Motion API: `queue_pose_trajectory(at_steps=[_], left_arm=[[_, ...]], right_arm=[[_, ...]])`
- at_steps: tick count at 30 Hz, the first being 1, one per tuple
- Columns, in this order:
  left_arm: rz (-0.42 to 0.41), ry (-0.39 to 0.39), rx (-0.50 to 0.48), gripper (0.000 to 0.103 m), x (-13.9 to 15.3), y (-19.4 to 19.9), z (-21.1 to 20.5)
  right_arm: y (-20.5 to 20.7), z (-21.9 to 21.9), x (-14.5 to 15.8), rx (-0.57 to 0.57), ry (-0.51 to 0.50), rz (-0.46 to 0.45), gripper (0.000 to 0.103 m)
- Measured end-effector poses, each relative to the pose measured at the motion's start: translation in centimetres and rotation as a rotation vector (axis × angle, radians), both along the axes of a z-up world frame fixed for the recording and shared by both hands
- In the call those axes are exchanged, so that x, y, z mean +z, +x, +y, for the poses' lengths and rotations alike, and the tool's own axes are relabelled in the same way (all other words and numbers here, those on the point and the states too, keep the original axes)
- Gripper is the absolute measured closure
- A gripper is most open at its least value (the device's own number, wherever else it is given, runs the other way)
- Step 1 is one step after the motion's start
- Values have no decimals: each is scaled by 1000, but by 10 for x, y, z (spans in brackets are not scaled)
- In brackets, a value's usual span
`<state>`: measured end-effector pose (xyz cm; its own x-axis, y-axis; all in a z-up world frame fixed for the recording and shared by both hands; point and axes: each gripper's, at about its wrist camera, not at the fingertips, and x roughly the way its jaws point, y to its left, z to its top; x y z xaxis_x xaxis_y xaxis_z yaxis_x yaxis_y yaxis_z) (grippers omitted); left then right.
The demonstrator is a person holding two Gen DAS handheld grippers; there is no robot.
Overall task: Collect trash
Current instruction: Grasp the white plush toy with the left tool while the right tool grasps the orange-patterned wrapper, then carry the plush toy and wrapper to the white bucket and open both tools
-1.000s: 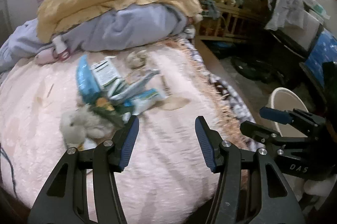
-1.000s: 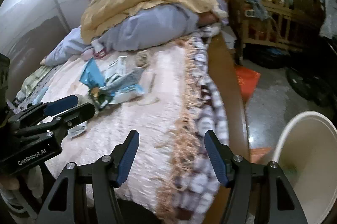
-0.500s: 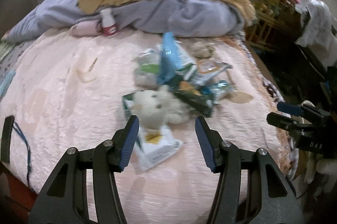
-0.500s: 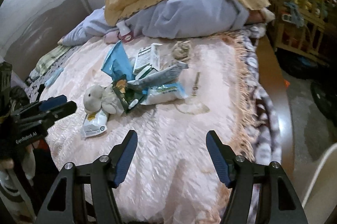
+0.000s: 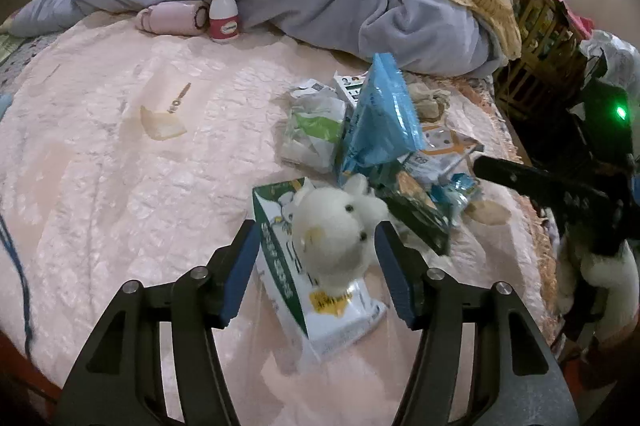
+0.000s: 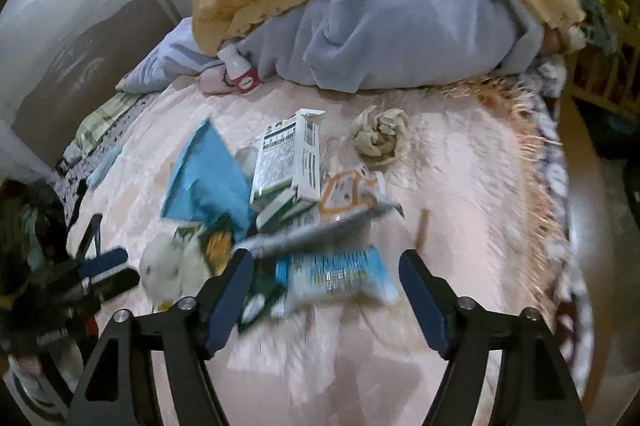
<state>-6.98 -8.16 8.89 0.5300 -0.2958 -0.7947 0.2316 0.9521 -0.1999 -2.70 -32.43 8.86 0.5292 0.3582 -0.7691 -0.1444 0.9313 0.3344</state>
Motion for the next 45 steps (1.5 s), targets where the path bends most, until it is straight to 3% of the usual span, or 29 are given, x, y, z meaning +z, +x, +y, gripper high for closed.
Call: queue_pose_trajectory(at_steps=[7, 9, 11, 13, 15, 17, 24, 30, 37, 45], left_arm=[[7, -31, -24, 41, -12, 21, -7], [22, -39, -48, 41, -15, 24, -11], [45, -56, -89, 41, -18, 24, -17], [20, -50, -102, 43, -17, 21, -21], [-6, -51, -108, 53, -14, 19, -22], [3, -68, -110, 57, -12, 18, -21], [-79, -67, -119, 61, 27, -7, -15], [-144, -87, -137, 61, 64, -26, -20], [-172, -113, -224, 61, 83, -52, -61], [-168, -100, -347, 61, 82, -81, -135]], right_arm=[[39, -6, -35, -43, 133, 91, 30], [41, -5, -41, -48, 157, 95, 37], [40, -4, -43, -49, 157, 83, 60], [35, -6, -38, -52, 157, 53, 66], [27, -10, -29, -52, 160, 15, 71], [18, -16, -14, -52, 170, -25, 75], [-24, -36, 39, -67, 144, -156, 75], [-67, -54, 69, -85, 139, -216, 76], [-121, -77, 80, -117, 103, -238, 75], [-187, -125, 78, -217, 38, -232, 75]])
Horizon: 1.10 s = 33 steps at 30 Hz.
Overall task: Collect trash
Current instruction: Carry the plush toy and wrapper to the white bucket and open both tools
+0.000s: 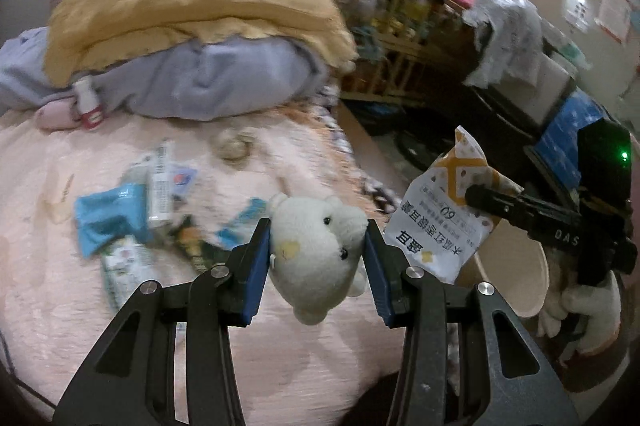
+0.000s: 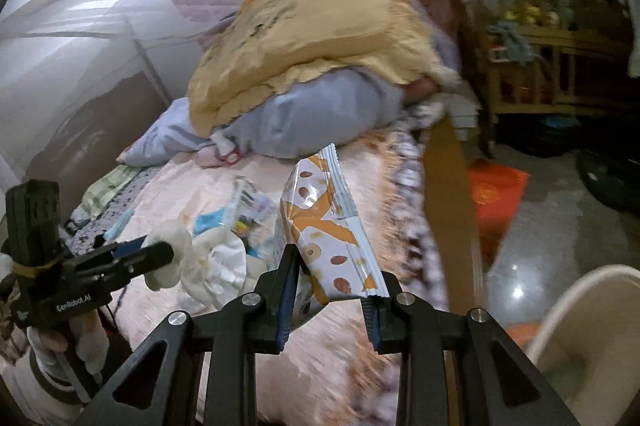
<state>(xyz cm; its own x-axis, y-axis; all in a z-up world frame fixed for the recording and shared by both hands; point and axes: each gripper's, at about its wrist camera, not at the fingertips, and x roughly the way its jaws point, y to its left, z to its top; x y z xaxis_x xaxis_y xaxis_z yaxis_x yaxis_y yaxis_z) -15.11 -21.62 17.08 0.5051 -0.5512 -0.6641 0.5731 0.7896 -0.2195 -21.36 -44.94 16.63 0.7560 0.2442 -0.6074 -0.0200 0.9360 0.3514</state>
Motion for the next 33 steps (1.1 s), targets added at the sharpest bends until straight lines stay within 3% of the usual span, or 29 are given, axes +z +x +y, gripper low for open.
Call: queue_pose_trajectory(at_steps=[12, 19, 29, 33], left_arm=[[-9, 29, -175, 61, -5, -37, -112], [31, 10, -265, 61, -8, -50, -166], [114, 7, -332, 60, -30, -65, -232], [132, 22, -328, 53, -42, -66, -246]], right_arm=[[-88, -92, -6, -237, -57, 41, 75], [-124, -138, -14, -365, -96, 85, 75], [-136, -178, -42, -447, -99, 160, 75], [-130, -184, -51, -460, -102, 183, 75]])
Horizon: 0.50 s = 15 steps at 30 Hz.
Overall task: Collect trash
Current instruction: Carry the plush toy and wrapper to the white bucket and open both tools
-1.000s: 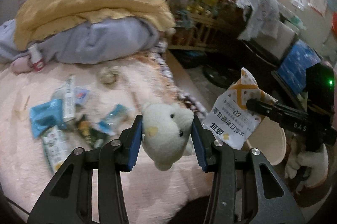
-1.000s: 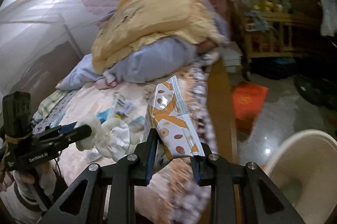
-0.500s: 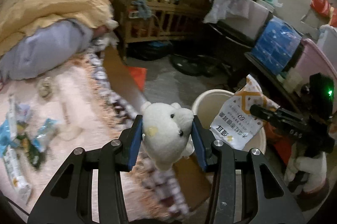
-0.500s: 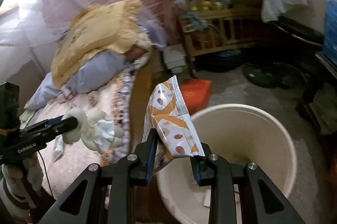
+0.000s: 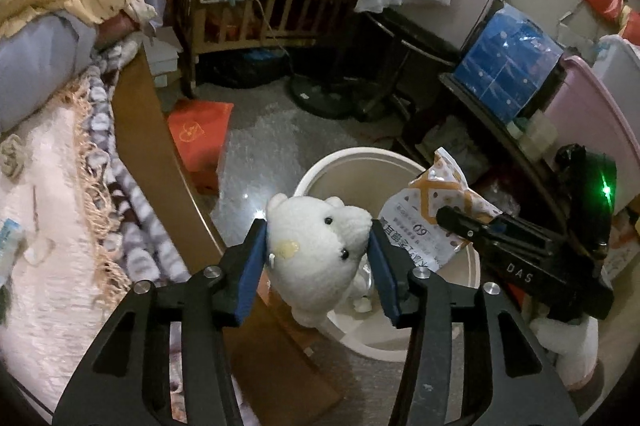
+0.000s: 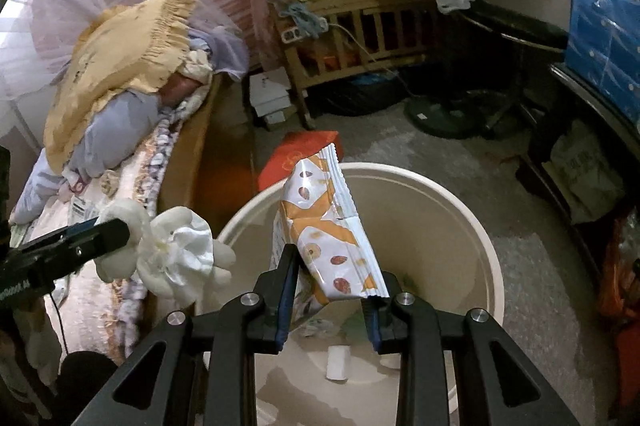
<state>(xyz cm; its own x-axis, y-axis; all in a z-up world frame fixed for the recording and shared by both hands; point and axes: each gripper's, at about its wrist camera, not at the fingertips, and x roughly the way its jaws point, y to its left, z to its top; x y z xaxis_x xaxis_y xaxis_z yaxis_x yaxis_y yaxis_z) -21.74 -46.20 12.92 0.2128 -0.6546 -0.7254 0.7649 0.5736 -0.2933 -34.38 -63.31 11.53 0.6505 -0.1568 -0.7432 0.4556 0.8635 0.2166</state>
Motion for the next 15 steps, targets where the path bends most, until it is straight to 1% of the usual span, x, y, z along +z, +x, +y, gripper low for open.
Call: queue_pose_trajectory(at_steps=[2, 8, 15], left_arm=[[11, 1, -12, 51, -4, 0, -1], [6, 13, -7, 49, -6, 2, 1], [-25, 23, 25, 49, -2, 7, 23]], right_arm=[[2, 1, -3, 3, -4, 3, 61], [10, 4, -17, 20, 30, 22, 60], [23, 22, -27, 69, 53, 44, 60]])
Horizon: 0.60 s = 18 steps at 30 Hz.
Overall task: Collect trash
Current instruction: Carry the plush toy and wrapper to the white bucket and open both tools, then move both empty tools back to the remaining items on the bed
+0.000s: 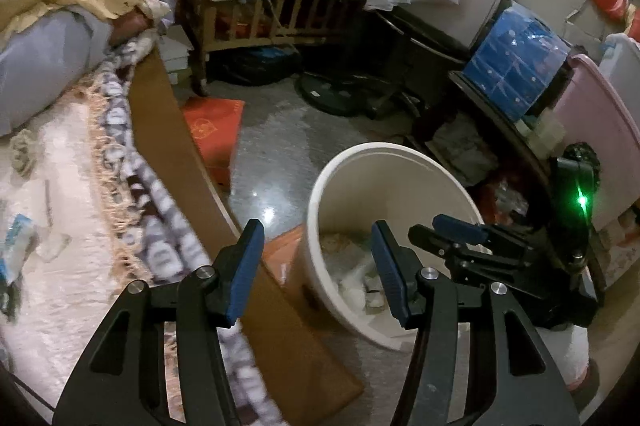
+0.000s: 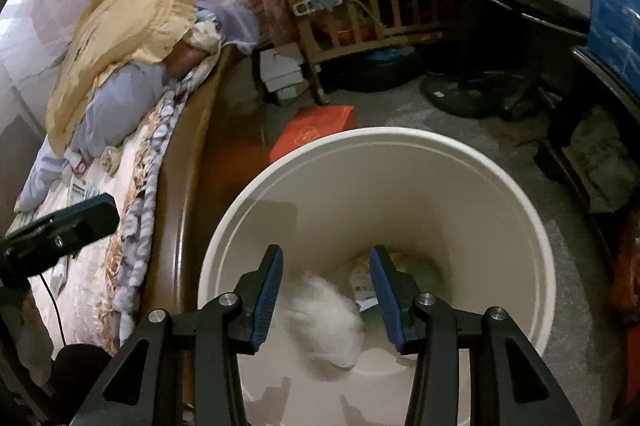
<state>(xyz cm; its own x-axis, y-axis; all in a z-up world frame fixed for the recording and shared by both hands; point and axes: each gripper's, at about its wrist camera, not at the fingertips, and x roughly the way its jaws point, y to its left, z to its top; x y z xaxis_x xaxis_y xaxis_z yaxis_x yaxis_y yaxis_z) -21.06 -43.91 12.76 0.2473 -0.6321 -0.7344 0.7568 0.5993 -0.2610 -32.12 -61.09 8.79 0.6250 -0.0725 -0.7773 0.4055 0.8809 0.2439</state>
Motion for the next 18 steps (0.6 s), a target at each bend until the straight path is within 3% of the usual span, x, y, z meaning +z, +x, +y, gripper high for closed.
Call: queue_pose_trajectory(at_steps=[12, 18], left_arm=[[-121, 49, 141, 49, 11, 11, 63], [-160, 61, 211, 49, 16, 21, 96]], right_arm=[[25, 35, 11, 72, -2, -11, 59], [43, 64, 17, 128, -2, -25, 52]])
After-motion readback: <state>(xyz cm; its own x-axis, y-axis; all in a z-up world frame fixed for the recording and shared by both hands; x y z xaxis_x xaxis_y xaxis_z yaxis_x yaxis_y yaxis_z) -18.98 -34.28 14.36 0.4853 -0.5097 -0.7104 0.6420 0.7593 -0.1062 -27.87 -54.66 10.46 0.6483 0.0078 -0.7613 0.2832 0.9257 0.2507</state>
